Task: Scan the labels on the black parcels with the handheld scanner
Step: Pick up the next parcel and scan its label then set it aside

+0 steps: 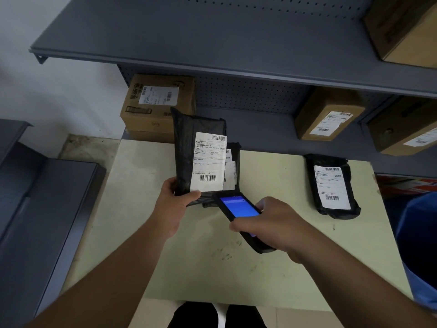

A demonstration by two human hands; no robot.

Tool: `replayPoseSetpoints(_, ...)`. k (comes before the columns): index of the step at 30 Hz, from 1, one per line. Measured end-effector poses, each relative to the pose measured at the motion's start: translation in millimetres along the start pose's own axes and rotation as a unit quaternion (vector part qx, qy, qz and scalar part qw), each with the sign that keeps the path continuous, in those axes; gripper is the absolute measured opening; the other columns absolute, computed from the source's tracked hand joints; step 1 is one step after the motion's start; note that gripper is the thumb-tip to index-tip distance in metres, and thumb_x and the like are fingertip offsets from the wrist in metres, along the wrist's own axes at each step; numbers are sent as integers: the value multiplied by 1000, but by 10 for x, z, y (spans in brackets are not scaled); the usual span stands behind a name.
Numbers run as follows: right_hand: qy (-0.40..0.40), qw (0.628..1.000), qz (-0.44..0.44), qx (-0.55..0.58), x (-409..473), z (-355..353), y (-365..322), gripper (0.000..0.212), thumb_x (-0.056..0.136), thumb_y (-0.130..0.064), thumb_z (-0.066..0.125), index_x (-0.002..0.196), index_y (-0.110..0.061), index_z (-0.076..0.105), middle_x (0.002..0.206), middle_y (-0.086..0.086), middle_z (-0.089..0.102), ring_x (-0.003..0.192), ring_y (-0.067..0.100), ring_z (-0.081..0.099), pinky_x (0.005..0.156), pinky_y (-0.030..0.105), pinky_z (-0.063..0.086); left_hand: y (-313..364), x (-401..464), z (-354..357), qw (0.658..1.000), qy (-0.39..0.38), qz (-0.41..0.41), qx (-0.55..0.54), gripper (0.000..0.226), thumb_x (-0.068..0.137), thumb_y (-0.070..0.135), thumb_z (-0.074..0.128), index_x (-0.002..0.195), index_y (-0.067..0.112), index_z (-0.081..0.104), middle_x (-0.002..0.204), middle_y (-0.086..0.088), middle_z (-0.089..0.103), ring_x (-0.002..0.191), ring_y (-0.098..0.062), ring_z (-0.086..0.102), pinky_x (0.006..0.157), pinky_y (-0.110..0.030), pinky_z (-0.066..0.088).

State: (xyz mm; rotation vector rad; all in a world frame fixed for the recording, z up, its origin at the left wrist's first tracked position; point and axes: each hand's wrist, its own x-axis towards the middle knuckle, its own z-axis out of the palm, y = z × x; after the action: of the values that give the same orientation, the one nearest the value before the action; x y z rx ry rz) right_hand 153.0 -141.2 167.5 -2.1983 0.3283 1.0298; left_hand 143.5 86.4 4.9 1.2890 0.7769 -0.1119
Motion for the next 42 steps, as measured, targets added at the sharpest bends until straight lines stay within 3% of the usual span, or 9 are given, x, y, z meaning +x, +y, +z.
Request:
replayPoseSetpoints(7,5,1000,1,16,29,-111,58,45,69,-40,86,100,-15,66,92,8,79,67,17,64,62,31,51,3,20,152,1000,-15,-4,-21,63,80,0,83,136,9,57,124,-10,77,111,-28,77,98,-42,59)
replayPoseSetpoints(12,6,1000,3,30,54,-235,175,49,66,-42,86,101,-16,65,101,12,80,69,18,66,63,32,52,11,23,364,1000,-25,-7,-7,55,83,8,84,134,9,62,122,-7,79,105,-21,79,85,-30,62)
replayPoseSetpoints(17,12,998,14,52,52,-372,365,46,68,-42,86,101,-16,66,84,1,73,68,17,66,64,31,52,-10,-19,656,999,-30,-42,-15,43,87,13,82,127,7,68,124,-9,77,110,-24,76,89,-32,63)
replayPoseSetpoints(23,18,995,33,88,14,-607,685,43,73,-37,87,104,-17,64,83,1,73,69,15,66,61,29,52,-141,-92,1090,997,-44,-58,-3,41,87,14,83,126,11,69,122,-7,78,110,-23,77,86,-32,64)
replayPoseSetpoints(27,29,992,47,110,12,-775,892,42,75,-35,87,105,-17,65,81,0,72,65,14,65,50,22,51,-252,-139,1405,995,-61,-75,1,43,86,16,84,126,10,69,124,-9,77,111,-25,76,92,-38,64)
replayPoseSetpoints(34,53,986,70,139,37,-1066,1256,43,71,-37,88,103,-17,66,78,0,72,65,16,65,61,29,52,-444,-167,1948,992,-77,-100,13,39,88,15,83,124,9,72,119,-7,79,108,-22,77,81,-30,66)
replayPoseSetpoints(42,46,982,86,162,82,-1301,1638,43,75,-36,88,106,-17,66,79,0,71,64,14,64,49,22,51,-809,-92,2303,989,-40,-125,65,35,86,16,84,118,6,73,119,-13,78,106,-24,76,84,-35,64)
